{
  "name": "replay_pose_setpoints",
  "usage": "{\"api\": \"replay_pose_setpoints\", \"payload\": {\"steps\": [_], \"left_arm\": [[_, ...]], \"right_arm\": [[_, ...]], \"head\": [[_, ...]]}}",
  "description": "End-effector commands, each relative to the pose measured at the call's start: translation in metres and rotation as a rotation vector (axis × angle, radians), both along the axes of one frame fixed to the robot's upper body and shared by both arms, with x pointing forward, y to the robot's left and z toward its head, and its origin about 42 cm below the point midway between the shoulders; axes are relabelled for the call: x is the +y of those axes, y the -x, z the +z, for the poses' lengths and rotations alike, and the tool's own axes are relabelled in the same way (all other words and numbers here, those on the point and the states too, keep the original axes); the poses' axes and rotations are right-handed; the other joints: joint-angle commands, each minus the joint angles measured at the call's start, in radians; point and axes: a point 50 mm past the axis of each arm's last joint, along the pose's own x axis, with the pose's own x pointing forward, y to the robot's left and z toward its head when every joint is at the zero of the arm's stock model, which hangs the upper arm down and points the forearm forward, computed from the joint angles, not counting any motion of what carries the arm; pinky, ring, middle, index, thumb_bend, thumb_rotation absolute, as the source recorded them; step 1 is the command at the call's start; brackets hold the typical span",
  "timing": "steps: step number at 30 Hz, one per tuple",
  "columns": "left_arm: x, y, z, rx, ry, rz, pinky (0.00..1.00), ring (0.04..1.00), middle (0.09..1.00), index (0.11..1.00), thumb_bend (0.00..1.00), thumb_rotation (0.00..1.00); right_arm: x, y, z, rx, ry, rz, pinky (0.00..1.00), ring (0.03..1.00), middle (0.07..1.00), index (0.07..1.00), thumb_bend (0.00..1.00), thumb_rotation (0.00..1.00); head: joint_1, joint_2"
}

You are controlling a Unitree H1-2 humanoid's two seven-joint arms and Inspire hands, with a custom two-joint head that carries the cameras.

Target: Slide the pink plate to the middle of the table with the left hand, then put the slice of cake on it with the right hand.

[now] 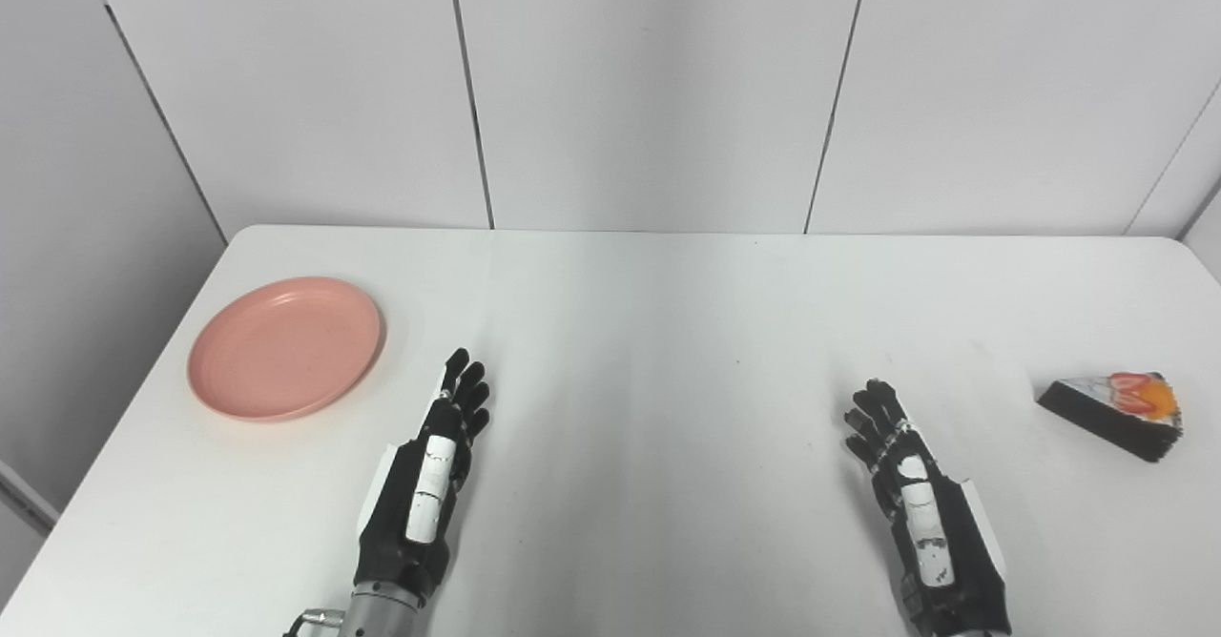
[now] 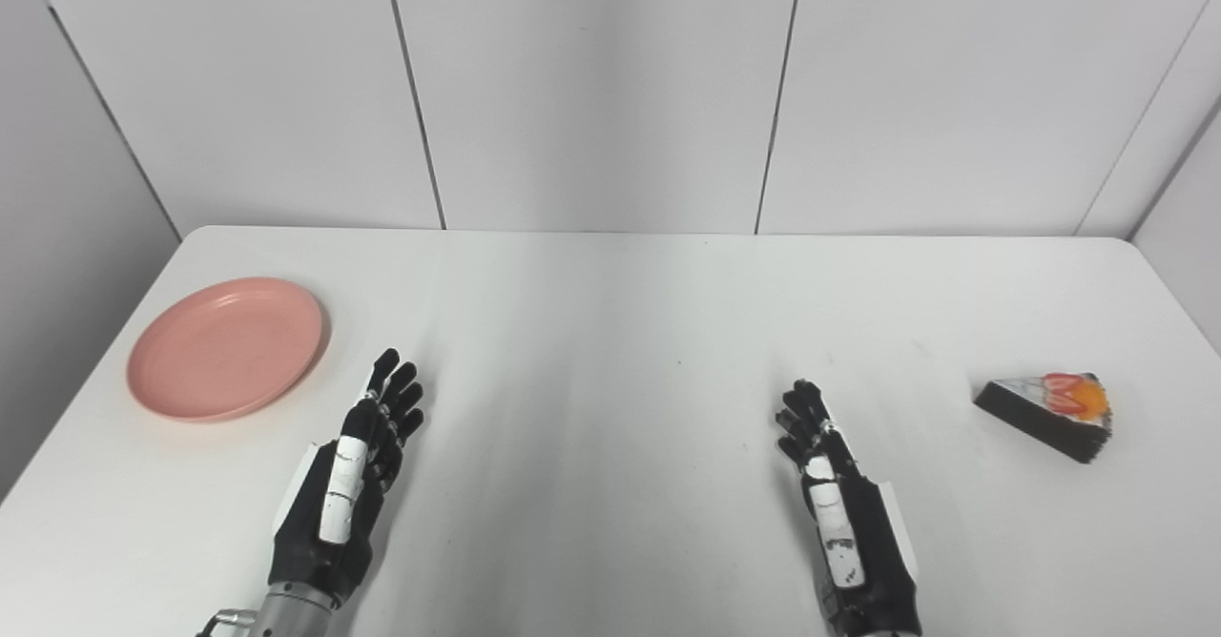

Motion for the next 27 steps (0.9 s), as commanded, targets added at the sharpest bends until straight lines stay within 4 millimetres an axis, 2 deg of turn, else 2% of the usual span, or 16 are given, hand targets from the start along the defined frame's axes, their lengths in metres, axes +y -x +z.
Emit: {"api": "replay_pose_setpoints", "payload": {"steps": [1,3,4,5,6,7,10,13,17,18,23,27], "left_arm": [[-0.005,-0.003,0.007,-0.055,0.0,0.008,1.0,1.0,1.0,1.0,0.82,0.96],[-0.008,-0.004,0.003,-0.052,0.002,0.009,1.0,1.0,1.0,1.0,0.81,0.96],[-0.009,-0.005,0.001,-0.053,0.005,0.008,1.0,1.0,1.0,1.0,0.8,0.95],[-0.01,-0.005,-0.002,-0.052,0.004,0.006,1.0,1.0,1.0,1.0,0.79,0.95],[-0.011,-0.005,-0.003,-0.051,0.003,0.005,1.0,1.0,1.0,1.0,0.78,0.95],[-0.013,-0.006,-0.006,-0.05,0.001,0.004,1.0,1.0,1.0,1.0,0.78,0.95],[-0.017,-0.007,-0.012,-0.053,-0.003,0.014,1.0,1.0,1.0,1.0,0.78,0.95],[-0.022,-0.009,-0.019,-0.062,-0.004,0.021,1.0,1.0,1.0,1.0,0.78,0.95],[-0.027,-0.011,-0.026,-0.062,-0.021,0.036,1.0,1.0,1.0,1.0,0.77,0.96],[-0.027,-0.011,-0.028,-0.057,-0.026,0.036,1.0,1.0,1.0,1.0,0.77,0.97],[-0.028,-0.011,-0.031,-0.059,-0.027,0.036,1.0,1.0,1.0,1.0,0.76,0.98],[-0.024,-0.02,-0.024,-0.106,0.033,0.053,1.0,1.0,1.0,1.0,0.78,0.94]], "right_arm": [[-0.007,-0.004,0.004,-0.066,0.004,0.007,0.95,0.931,0.939,0.935,0.89,0.96],[-0.01,-0.006,-0.002,-0.061,0.002,0.007,0.95,0.931,0.94,0.936,0.88,0.96],[-0.012,-0.006,-0.005,-0.06,-0.003,0.003,0.94,0.925,0.935,0.931,0.89,0.95],[-0.014,-0.007,-0.009,-0.059,-0.005,0.001,0.93,0.917,0.927,0.924,0.89,0.94],[-0.015,-0.007,-0.012,-0.059,-0.006,0.0,0.93,0.913,0.923,0.921,0.89,0.94],[-0.017,-0.007,-0.015,-0.059,-0.005,-0.001,0.92,0.911,0.921,0.92,0.89,0.94],[-0.022,-0.008,-0.023,-0.057,0.004,-0.003,0.92,0.909,0.92,0.919,0.89,0.94],[-0.028,-0.01,-0.031,-0.052,0.017,-0.002,0.92,0.916,0.927,0.927,0.9,0.95],[-0.033,-0.01,-0.04,-0.048,0.004,-0.007,0.92,0.913,0.928,0.928,0.91,0.94],[-0.034,-0.01,-0.042,-0.048,0.0,-0.009,0.91,0.909,0.926,0.924,0.91,0.93],[-0.036,-0.008,-0.049,-0.049,-0.005,-0.013,0.91,0.911,0.927,0.922,0.91,0.93],[-0.036,-0.008,-0.054,-0.04,-0.002,-0.021,0.9,0.899,0.919,0.916,0.92,0.93]], "head": [[0.008,-0.011],[0.024,-0.045],[0.024,-0.045],[0.033,-0.069],[0.033,-0.069],[0.045,-0.09],[0.065,-0.111],[0.108,-0.148],[0.12,-0.169],[0.125,-0.185],[0.125,-0.203],[0.121,-0.213]]}}
